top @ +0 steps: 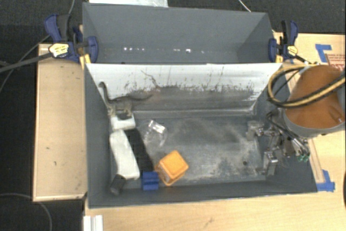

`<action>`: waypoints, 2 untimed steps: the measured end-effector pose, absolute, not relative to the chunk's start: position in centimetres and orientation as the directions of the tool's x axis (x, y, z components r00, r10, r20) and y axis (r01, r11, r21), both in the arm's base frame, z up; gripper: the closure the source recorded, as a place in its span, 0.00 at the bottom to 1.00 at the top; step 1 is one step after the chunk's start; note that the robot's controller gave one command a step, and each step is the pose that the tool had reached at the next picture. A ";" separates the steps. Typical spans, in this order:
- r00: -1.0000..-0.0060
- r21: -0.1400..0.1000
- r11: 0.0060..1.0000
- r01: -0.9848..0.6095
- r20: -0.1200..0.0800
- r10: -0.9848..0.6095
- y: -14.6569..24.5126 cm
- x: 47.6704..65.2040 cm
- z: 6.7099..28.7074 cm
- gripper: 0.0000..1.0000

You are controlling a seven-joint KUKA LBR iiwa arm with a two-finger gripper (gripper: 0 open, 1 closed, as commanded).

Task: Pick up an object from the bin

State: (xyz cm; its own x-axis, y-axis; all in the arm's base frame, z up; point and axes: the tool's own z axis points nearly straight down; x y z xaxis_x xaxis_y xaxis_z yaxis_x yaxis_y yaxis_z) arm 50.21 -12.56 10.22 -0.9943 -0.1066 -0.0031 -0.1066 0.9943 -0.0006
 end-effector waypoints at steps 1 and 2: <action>-0.986 -0.001 0.986 -0.165 -0.009 -0.165 -9.6 51.6 8.6 0.00; -0.903 -0.001 0.903 -0.431 -0.003 -0.431 -9.7 49.7 7.1 0.00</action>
Offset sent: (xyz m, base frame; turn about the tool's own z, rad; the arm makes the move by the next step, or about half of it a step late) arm -0.0057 0.0280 -0.0322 -0.3524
